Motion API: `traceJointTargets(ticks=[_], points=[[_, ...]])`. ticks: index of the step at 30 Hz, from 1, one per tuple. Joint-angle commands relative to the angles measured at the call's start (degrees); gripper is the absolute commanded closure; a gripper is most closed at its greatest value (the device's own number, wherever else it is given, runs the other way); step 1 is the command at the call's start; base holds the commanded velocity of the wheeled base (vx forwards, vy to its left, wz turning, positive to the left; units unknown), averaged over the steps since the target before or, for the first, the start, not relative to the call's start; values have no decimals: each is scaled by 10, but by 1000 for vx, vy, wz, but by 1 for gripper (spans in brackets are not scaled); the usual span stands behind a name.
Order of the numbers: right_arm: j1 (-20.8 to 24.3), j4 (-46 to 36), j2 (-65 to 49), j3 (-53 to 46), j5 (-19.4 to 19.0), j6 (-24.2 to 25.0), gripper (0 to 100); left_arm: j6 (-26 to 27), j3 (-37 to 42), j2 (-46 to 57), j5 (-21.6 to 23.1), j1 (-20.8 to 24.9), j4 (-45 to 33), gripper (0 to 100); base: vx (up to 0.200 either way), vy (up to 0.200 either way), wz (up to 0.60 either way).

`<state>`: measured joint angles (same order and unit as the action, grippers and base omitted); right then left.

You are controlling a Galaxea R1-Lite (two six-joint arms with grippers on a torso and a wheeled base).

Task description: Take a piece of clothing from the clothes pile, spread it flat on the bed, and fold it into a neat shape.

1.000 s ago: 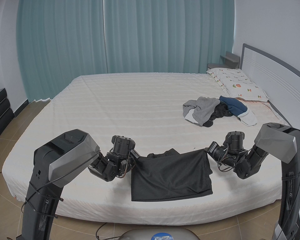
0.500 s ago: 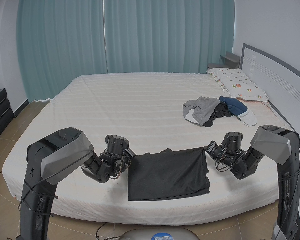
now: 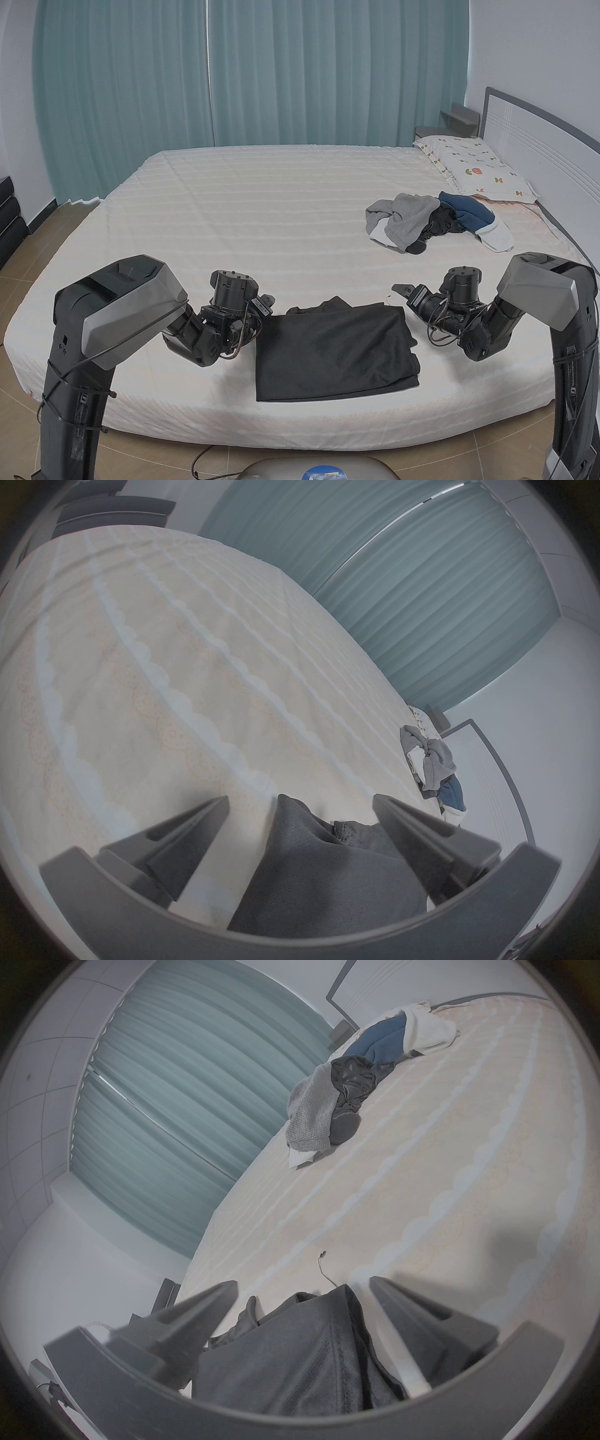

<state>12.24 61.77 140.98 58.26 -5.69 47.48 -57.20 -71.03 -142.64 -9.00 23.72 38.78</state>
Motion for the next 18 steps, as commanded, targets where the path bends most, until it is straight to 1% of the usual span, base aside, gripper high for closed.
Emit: traceJointTargets(ticks=[1, 4, 6, 8, 9, 11, 15, 18], points=[[-6, -3, -65, -68, -14, -5, 0, -3, 10, 5, 0, -2, 0, 0, 0, 0, 0], [-3, -4, -105, -141, -67, -30, 0, -9, 41, 25, 25, -7, 1, 0, 0, 0, 0], [1, -5, -120, -188, -91, -54, 0, -16, 68, 43, 43, -7, 3, 0, 0, 0, 0], [1, -5, -120, -188, -91, -54, 0, -16, 68, 43, 43, -7, 3, 0, 0, 0, 0], [8, -9, -135, -221, -108, -82, 0, -25, 91, 60, 51, -11, 5, 0, 0, 0, 0], [18, -14, -136, -232, -117, -93, 0, -26, 91, 61, 56, -18, 5, 0, 0, 0, 0], [24, -24, -136, -249, -121, -131, 0, -26, 90, 60, 58, -23, 5, 0, 0, 0, 0], [25, -24, -137, -256, -121, -144, 0, -26, 90, 57, 57, -22, 5, 0, 0, 0, 0]])
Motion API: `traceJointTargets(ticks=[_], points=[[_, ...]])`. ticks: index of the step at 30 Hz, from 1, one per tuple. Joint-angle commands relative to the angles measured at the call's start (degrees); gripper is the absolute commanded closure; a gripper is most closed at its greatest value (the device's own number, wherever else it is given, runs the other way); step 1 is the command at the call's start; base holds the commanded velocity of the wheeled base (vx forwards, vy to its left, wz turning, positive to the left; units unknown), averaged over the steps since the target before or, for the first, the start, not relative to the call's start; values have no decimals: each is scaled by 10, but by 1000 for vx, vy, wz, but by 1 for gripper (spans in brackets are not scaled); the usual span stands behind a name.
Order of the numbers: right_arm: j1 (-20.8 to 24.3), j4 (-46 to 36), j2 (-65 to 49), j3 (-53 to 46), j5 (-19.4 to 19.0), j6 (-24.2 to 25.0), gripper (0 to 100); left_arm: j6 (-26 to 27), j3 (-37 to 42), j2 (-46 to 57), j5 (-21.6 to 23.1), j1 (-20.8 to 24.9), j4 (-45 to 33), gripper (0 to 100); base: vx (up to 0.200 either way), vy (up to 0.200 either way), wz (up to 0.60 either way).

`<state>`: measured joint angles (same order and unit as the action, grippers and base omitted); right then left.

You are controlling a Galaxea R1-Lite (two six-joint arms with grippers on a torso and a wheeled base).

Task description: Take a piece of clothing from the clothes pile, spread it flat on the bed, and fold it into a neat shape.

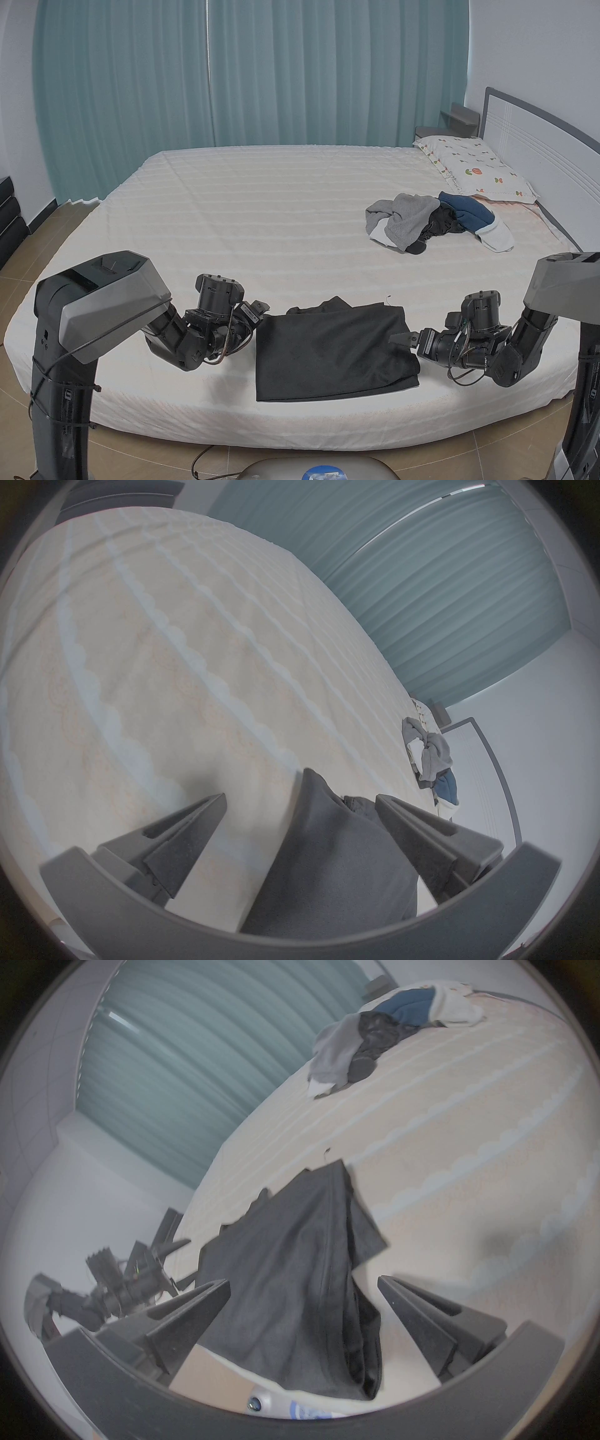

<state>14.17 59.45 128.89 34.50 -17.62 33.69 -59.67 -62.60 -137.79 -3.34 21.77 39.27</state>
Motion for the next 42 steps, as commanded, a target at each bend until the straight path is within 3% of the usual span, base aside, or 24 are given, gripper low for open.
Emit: traceJointTargets(ticks=[1, 12, 13, 17, 24, 39, 40, 42], points=[[7, -1, -16, -20, -2, -7, 0, -1, 5, 9, 1, -2, 0, 0, 0, 0, 0], [11, 8, -6, -15, -1, -32, 0, 0, 3, 8, 1, -2, 0, 0, 0, 0, 0], [11, 8, 1, -14, -2, -42, 100, 0, 3, 8, 1, -2, 0, 0, 0, 0, 0], [10, 0, 0, -20, -1, -46, 100, 0, 2, 8, 1, -2, -1, 0, 0, 0, 0], [-4, -38, -11, -34, -1, -125, 100, 0, 2, 8, 2, -2, -2, 0, 0, 0, 0], [-5, -43, -26, -49, -1, -141, 100, 0, 2, 8, 2, -2, -2, 0, 0, 0, 0], [-5, -44, -24, -51, -1, -149, 0, 0, 2, 8, 1, -2, -2, 0, 0, 0, 0], [-5, -48, -22, -52, -1, -155, 0, 0, 2, 8, 2, -2, -2, 0, 0, 0, 0]])
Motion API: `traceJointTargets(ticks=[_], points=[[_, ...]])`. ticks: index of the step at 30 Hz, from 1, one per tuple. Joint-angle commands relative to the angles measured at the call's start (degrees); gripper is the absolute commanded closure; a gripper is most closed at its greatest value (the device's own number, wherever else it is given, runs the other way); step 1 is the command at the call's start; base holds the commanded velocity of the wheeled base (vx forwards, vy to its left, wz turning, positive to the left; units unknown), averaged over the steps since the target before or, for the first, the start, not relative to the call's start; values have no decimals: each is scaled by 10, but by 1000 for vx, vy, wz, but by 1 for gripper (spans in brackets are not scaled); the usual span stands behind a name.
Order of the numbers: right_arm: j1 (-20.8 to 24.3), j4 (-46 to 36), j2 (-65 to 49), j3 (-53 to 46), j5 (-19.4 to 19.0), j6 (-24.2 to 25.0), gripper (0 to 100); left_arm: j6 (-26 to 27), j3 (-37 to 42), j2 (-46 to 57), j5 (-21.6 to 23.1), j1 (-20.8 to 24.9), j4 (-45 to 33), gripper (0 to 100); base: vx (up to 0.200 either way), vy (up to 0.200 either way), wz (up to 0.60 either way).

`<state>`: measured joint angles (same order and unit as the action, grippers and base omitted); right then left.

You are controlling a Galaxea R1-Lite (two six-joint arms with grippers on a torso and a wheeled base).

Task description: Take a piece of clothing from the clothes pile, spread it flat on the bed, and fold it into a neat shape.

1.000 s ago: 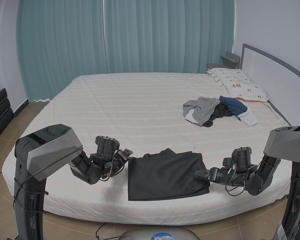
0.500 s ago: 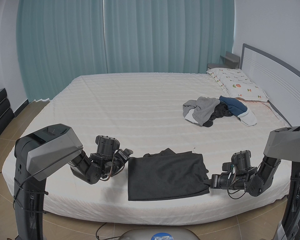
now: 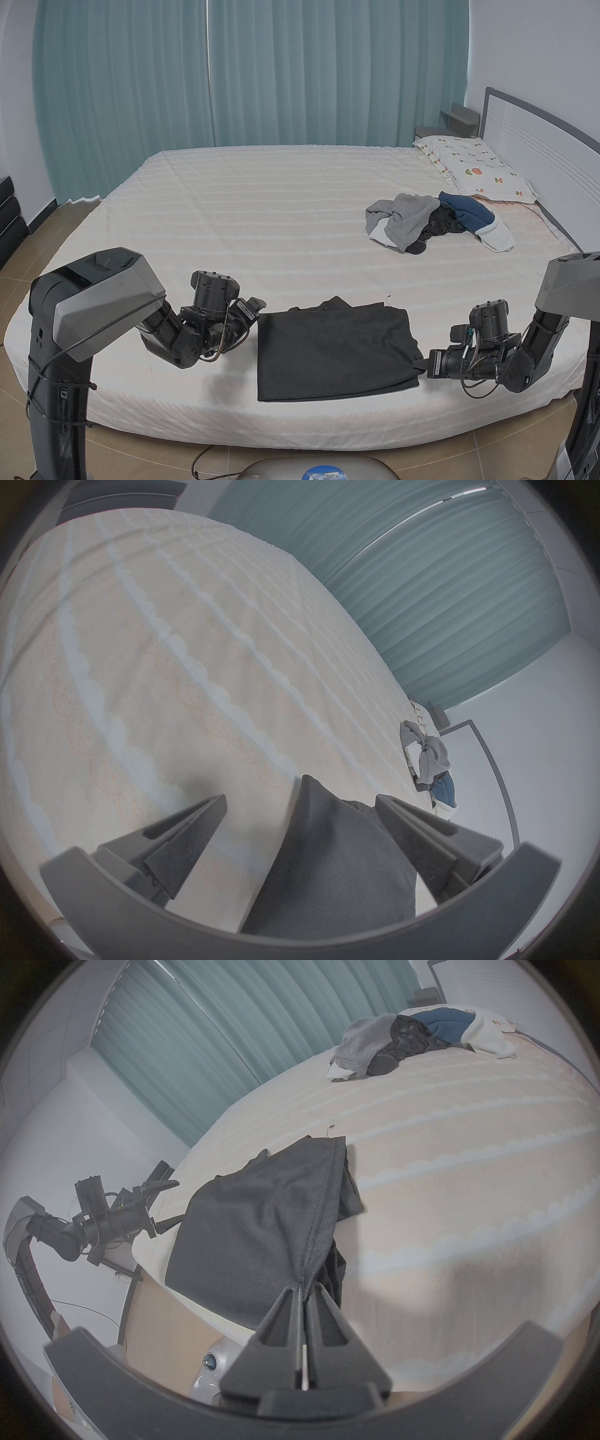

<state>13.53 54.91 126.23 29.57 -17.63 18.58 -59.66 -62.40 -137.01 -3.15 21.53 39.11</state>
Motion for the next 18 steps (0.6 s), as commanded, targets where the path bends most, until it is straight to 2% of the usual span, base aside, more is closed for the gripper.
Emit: traceJointTargets(ticks=[1, 5, 12, 13, 16, 17, 18], points=[[2, -5, 3, -4, 0, -7, 0, 0, 0, 0, -1, 0, 0, 0, 0, 0, 0], [-4, -6, -3, 3, 0, -8, 0, 0, 0, 0, -1, 0, 0, 0, 0, 0, 0], [-18, -3, 16, 72, 4, 12, 0, 0, -1, 0, -1, 0, 1, 0, 0, 0, 0], [-19, -4, 35, 105, 6, 46, 0, 0, -1, 0, -1, 0, 1, 0, 0, 0, 0], [-19, -5, 48, 135, 6, 95, 0, 0, -1, 0, -1, 0, 1, 0, 0, 0, 0], [-20, -5, 63, 163, 6, 135, 0, 1, 0, 0, -1, 1, 2, 0, 0, 0, 0], [-22, -5, 72, 176, 6, 151, 0, 1, -1, 0, -1, 1, 2, 0, 0, 0, 0]])
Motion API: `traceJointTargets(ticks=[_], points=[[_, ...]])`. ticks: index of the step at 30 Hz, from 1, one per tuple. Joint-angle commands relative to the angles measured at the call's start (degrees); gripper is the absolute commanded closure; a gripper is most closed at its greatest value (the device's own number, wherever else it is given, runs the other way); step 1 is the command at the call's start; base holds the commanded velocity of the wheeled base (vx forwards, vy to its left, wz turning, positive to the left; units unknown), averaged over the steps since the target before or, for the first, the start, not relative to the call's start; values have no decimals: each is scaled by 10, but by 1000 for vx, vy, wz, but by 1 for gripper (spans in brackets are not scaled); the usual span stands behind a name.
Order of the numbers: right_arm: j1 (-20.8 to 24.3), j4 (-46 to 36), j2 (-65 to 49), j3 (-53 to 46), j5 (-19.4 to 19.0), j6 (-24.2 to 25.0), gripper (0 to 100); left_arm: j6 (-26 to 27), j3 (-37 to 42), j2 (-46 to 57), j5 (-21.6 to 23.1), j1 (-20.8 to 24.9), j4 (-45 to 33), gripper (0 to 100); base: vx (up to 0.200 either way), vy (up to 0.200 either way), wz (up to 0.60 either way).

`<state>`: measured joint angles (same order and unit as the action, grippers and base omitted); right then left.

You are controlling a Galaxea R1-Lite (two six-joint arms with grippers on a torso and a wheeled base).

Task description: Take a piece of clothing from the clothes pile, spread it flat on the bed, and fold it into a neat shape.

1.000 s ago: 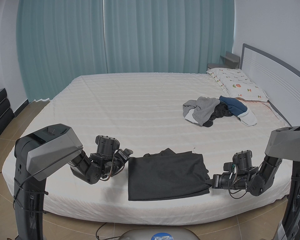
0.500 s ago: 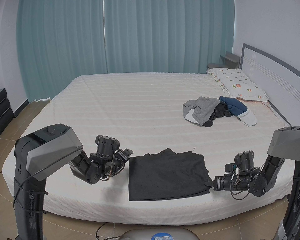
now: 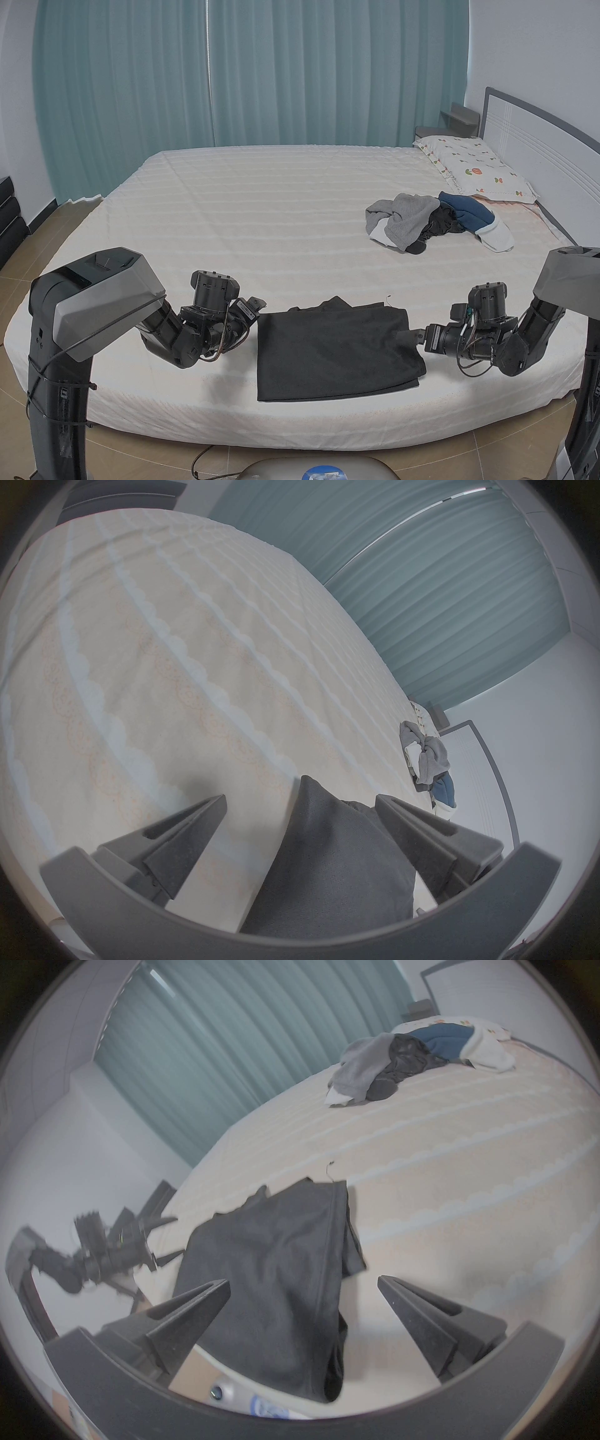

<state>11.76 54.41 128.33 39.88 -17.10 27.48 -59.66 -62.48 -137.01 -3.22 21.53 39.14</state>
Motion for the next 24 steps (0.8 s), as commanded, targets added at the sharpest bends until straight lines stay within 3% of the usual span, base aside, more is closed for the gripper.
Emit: traceJointTargets(ticks=[1, 7, 18, 19, 24], points=[[-5, -1, 60, 90, 1, 79, 0, 2, 1, 0, 0, 1, 1, 0, 0, 0, 0], [-10, -4, 95, 146, 1, 146, 0, 2, 1, 0, 0, 2, 1, 0, 0, 0, 0], [-10, -21, 110, 184, 1, 182, 0, 2, 1, 0, 0, 3, 1, 0, 0, 0, 0], [-10, -22, 113, 192, 1, 190, 100, 2, 1, 0, 0, 3, 1, 0, 0, 0, 0], [-12, -21, 119, 202, 1, 203, 100, 2, 1, 0, 0, 3, 1, 0, 0, 0, 0]])
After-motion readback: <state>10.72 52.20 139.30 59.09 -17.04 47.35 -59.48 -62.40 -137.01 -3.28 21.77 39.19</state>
